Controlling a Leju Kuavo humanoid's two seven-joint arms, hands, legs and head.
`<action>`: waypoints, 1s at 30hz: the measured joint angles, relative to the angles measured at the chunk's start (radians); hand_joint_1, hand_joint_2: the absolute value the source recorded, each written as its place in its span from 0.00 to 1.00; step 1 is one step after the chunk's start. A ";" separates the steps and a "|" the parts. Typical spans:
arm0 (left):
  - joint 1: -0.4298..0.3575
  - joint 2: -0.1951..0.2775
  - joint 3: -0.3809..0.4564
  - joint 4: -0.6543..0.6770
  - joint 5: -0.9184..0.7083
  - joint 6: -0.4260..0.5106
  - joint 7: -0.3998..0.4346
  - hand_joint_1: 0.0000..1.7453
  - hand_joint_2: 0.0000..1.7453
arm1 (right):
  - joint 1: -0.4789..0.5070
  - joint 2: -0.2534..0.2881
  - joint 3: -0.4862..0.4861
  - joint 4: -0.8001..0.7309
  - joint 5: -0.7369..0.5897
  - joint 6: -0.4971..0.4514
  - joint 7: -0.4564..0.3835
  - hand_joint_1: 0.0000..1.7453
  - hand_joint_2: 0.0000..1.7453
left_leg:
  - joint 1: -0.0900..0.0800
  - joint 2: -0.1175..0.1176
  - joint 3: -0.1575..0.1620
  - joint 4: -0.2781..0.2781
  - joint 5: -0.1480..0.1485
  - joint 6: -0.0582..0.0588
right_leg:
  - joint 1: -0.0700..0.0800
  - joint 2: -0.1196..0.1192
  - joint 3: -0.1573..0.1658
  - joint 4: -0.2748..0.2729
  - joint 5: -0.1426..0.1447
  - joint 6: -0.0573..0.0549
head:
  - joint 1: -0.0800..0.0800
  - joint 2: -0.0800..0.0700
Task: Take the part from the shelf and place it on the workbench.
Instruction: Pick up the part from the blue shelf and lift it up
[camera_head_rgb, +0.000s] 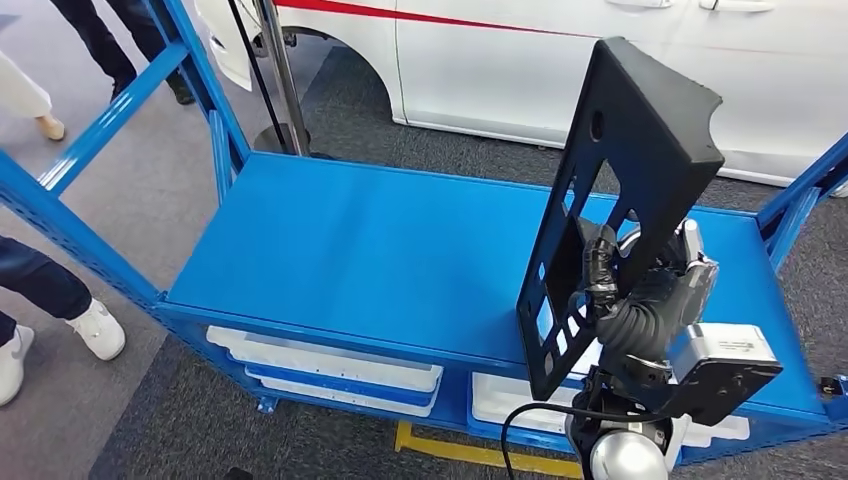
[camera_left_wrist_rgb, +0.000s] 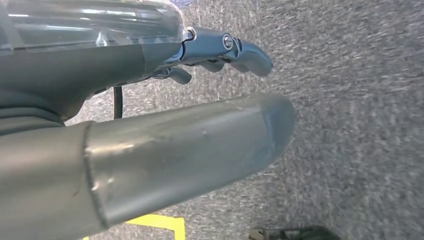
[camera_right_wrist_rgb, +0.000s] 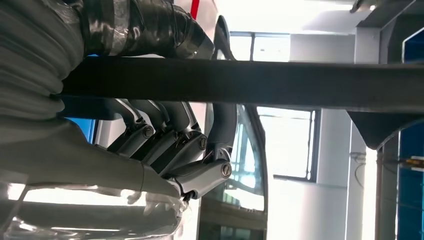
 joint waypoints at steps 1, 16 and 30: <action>0.001 0.000 0.000 0.000 0.000 0.000 0.000 0.00 0.00 | 0.001 -0.001 0.000 -0.011 -0.019 0.001 -0.008 1.00 1.00 | 0.000 -0.001 -0.001 -0.002 0.004 0.006 | 0.000 0.000 -0.002 0.001 0.001 0.005 | 0.000 0.000; 0.002 0.000 0.002 0.000 0.003 0.001 0.000 0.00 0.00 | -0.064 -0.056 -0.002 -0.219 -0.144 -0.020 -0.035 1.00 1.00 | -0.004 -0.001 -0.001 0.001 -0.001 0.015 | 0.002 0.001 -0.013 0.010 -0.002 0.005 | 0.000 0.000; 0.000 0.000 0.003 0.000 0.003 0.014 -0.010 0.00 0.00 | -0.065 -0.073 -0.014 -0.262 -0.171 -0.035 -0.050 1.00 1.00 | -0.005 0.000 -0.009 0.005 0.005 0.006 | -0.003 0.000 -0.002 0.004 -0.005 -0.003 | 0.000 0.000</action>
